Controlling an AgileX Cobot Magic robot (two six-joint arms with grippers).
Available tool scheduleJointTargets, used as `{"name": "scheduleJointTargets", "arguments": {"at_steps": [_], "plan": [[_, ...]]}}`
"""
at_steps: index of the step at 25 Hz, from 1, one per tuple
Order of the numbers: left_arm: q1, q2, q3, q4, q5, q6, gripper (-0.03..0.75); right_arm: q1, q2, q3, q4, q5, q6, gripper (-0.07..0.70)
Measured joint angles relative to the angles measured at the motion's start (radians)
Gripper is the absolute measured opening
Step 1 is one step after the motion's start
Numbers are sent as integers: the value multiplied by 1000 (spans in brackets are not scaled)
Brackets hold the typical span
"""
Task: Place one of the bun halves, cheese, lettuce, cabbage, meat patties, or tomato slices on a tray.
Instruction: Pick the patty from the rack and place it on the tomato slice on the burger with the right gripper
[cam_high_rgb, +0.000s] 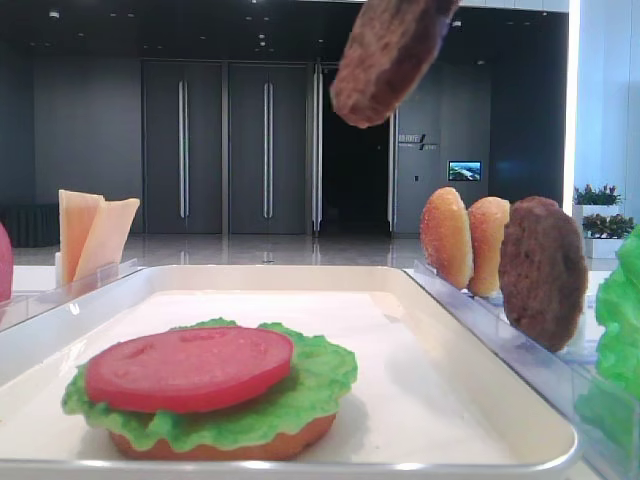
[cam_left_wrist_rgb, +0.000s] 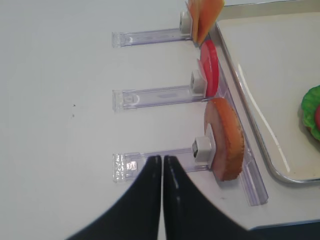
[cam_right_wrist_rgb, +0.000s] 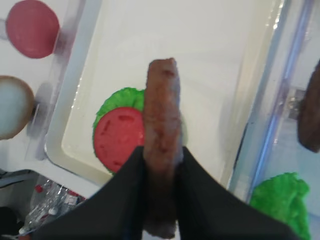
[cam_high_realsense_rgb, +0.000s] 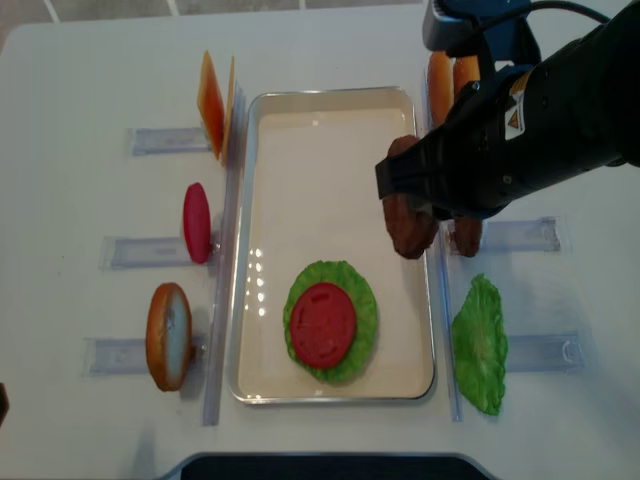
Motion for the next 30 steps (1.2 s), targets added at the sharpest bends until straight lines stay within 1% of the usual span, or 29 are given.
{"name": "scheduleJointTargets", "arguments": {"at_steps": [2,4,9,13,15,18,21,24,27,30], "plan": [[0,0,0,0,0,0,-1,16,-1,16,55,-19,-32,142],[0,0,0,0,0,0,-1,24,-1,48,132,-54,-79,142],[0,0,0,0,0,0,-1,52,-2,158,387,-170,-272,142],[0,0,0,0,0,0,-1,91,-2,234,533,-270,-399,142],[0,0,0,0,0,0,-1,99,0,253,606,-297,-461,142],[0,0,0,0,0,0,-1,100,28,270,738,-322,-580,142],[0,0,0,0,0,0,-1,100,74,277,915,-336,-757,142],[0,0,0,0,0,0,-1,100,118,278,1092,-365,-935,142],[0,0,0,0,0,0,-1,97,170,278,1225,-364,-1076,142],[0,0,0,0,0,0,-1,77,223,278,1323,-331,-1178,142]]}}
